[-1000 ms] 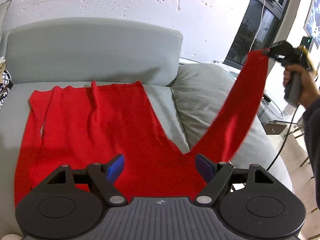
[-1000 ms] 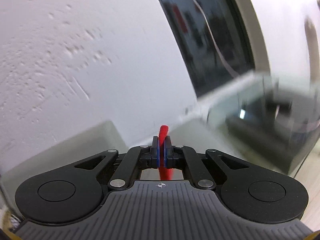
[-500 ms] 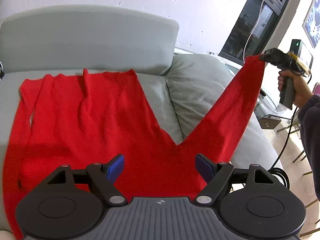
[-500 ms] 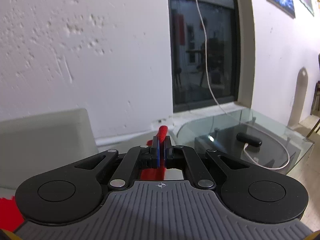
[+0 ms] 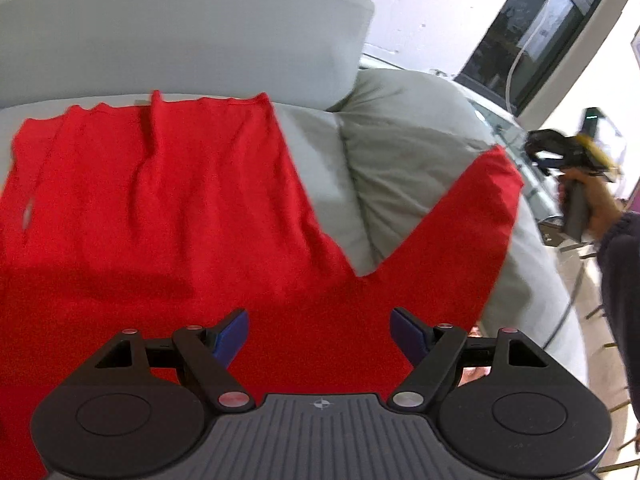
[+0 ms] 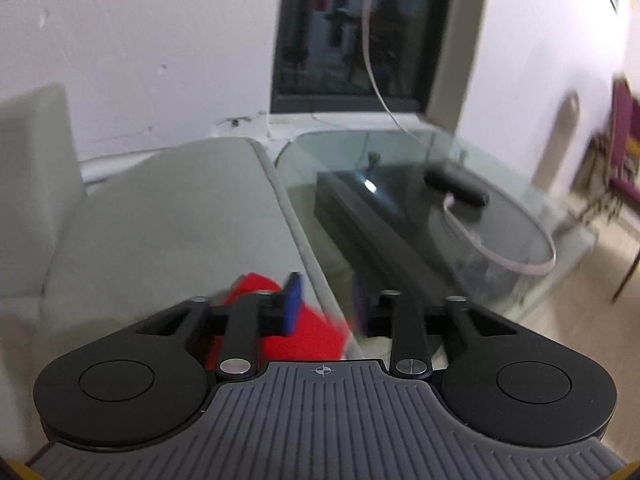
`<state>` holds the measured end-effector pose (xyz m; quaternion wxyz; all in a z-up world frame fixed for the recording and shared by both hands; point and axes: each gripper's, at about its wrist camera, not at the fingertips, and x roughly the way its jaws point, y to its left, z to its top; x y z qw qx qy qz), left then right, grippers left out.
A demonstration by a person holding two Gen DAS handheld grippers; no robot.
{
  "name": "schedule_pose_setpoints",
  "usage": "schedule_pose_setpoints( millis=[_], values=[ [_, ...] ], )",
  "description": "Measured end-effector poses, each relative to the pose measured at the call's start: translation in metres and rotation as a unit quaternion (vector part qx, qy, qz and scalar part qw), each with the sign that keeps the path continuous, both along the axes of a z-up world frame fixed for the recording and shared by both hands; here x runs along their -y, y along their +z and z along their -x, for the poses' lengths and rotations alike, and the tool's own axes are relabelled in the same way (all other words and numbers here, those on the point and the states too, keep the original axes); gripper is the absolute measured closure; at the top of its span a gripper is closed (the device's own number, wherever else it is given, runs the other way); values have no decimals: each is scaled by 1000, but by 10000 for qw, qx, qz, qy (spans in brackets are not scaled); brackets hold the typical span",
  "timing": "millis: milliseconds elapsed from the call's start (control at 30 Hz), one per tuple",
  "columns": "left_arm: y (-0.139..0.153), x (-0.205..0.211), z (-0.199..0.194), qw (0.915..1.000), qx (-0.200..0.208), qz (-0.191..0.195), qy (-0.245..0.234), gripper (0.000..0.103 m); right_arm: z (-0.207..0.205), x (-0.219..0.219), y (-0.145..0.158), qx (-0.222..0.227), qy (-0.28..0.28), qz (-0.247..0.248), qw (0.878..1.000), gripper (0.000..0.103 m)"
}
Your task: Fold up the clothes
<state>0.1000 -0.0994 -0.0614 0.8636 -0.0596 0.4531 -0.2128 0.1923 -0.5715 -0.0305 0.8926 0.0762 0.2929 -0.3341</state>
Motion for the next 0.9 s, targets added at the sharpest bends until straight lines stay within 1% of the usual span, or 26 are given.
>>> schedule_pose_setpoints(
  millis=[33,133,233,300,367,400,500,600,700,733,767,833,900],
  values=[
    [1,-3,2,10000,42,-64,44,27,8,-4,7,145,-50,-76,9999,50],
    [8,-25,10,9995,158,-176,208,27,31,-31,39,540,141,-245,9981,49],
    [18,-59,20,9980,269,-236,522,27,53,-79,82,961,673,-346,9925,48],
    [25,-87,27,9956,383,-269,813,27,63,-112,107,1177,1178,-459,9850,48],
    [31,-119,36,9915,518,-320,1149,27,68,-145,127,1314,1767,-749,9726,45],
    [34,-135,39,9890,580,-361,1315,27,70,-162,136,1375,2064,-905,9645,42],
    [40,-180,42,9797,734,-519,1790,27,67,-213,150,1377,2892,-1411,9368,40],
    [42,-218,40,9686,826,-659,2253,27,53,-264,147,1168,3601,-1749,9089,40],
    [36,-243,29,9628,802,-561,2519,27,25,-330,125,646,4415,-1683,8790,42],
    [31,-249,20,9602,802,-541,2622,27,12,-358,114,399,4679,-1600,8683,44],
    [26,-254,9,9571,774,-543,2738,28,0,-383,100,168,4842,-1548,8610,47],
    [12,-263,-16,9492,635,-625,3018,30,-24,-429,72,-267,5090,-1476,8476,48],
    [0,-275,-41,9399,550,-715,3292,30,-48,-473,44,-642,5227,-1481,8371,53]
  ],
)
